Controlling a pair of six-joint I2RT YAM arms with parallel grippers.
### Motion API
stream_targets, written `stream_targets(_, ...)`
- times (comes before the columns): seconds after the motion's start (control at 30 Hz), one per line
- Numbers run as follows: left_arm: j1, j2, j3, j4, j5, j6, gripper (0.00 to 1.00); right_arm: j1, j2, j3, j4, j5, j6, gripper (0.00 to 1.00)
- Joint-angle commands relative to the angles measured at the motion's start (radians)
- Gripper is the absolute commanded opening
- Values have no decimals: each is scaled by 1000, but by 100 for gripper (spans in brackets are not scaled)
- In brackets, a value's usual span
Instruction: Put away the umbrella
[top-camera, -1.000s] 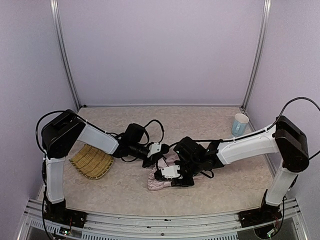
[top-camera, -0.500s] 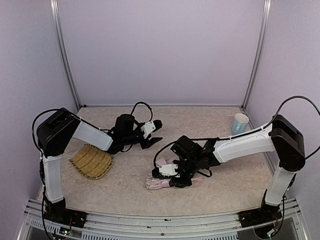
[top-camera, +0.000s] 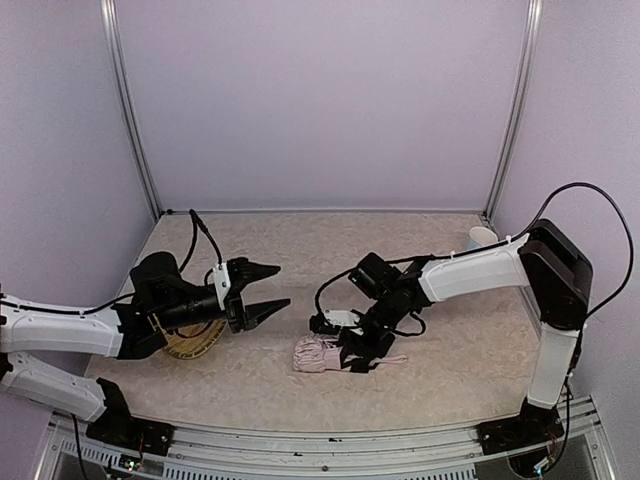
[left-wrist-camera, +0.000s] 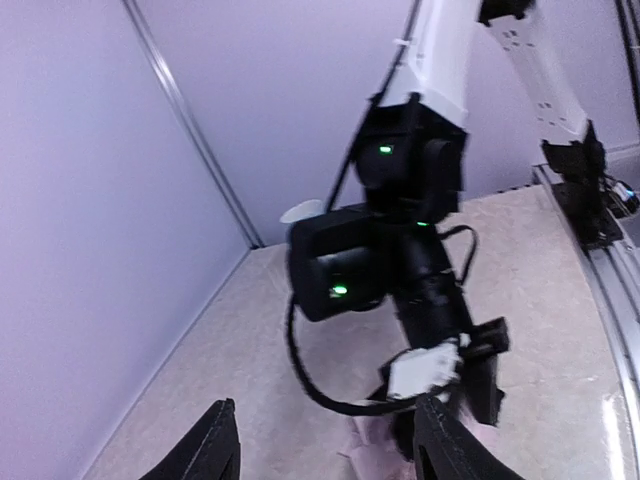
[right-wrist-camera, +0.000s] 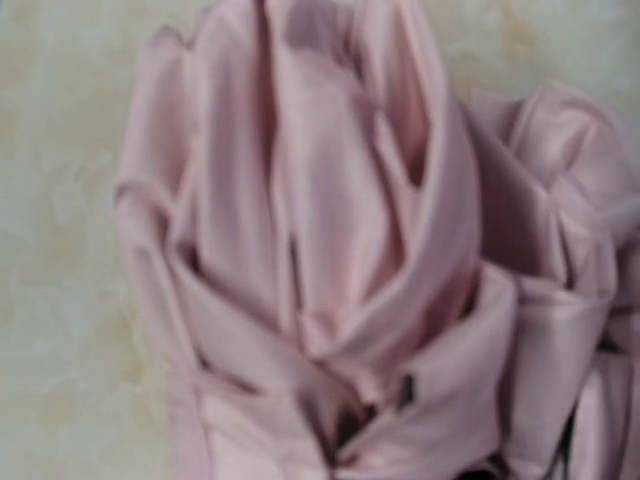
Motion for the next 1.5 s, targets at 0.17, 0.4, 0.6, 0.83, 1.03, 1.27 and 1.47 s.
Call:
stream_targets(0.17, -165, 167, 19, -282, -120, 215, 66, -66, 184, 18, -321, -60, 65, 0)
stream_targets(0.4, -167, 428, 139, -229, -144, 331, 76, -72, 212, 65, -320, -56, 54, 0)
stream_targets(0.6, -166, 552, 190, -275, -155, 323, 71, -96, 193, 79, -285, -72, 61, 0)
stream_targets(0.83, -164, 641, 312, -486, -98, 259, 29, -103, 150, 89, -181, -70, 106, 8)
stream_targets(1.03, -137, 723, 427, -697, -32, 199, 3, -122, 40, 16, -66, -24, 168, 31)
stream_targets(1.27, -77, 814, 527, -913, 72, 142, 0, -145, -165, -143, 75, 42, 208, 49)
stream_targets(1.47, -68, 866, 572, -974, 134, 120, 0, -148, -295, -233, 101, 178, 217, 57)
